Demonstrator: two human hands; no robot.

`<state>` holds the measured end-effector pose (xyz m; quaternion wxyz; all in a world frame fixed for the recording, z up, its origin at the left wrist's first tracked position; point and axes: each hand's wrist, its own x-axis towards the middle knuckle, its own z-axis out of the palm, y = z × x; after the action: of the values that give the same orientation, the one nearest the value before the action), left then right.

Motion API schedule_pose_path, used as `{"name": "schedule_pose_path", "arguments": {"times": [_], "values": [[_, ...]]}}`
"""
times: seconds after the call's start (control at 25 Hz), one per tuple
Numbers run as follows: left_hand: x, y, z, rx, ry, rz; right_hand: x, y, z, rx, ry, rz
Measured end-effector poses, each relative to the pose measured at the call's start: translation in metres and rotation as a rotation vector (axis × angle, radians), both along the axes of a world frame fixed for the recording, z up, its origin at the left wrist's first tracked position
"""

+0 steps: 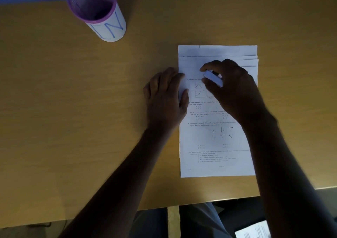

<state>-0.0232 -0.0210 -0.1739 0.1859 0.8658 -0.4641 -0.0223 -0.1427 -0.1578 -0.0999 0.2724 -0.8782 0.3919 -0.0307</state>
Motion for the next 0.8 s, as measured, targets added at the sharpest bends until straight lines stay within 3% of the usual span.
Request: {"name": "schedule_pose_path", "arguments": {"times": [0.56, 0.8], "values": [[0.0, 0.0, -0.003, -0.012, -0.006, -0.004, 0.01, 0.01, 0.0, -0.084, 0.112, 0.123], [0.001, 0.001, -0.001, -0.019, 0.002, -0.004, 0.001, 0.008, 0.003, 0.035, -0.033, -0.081]]}}
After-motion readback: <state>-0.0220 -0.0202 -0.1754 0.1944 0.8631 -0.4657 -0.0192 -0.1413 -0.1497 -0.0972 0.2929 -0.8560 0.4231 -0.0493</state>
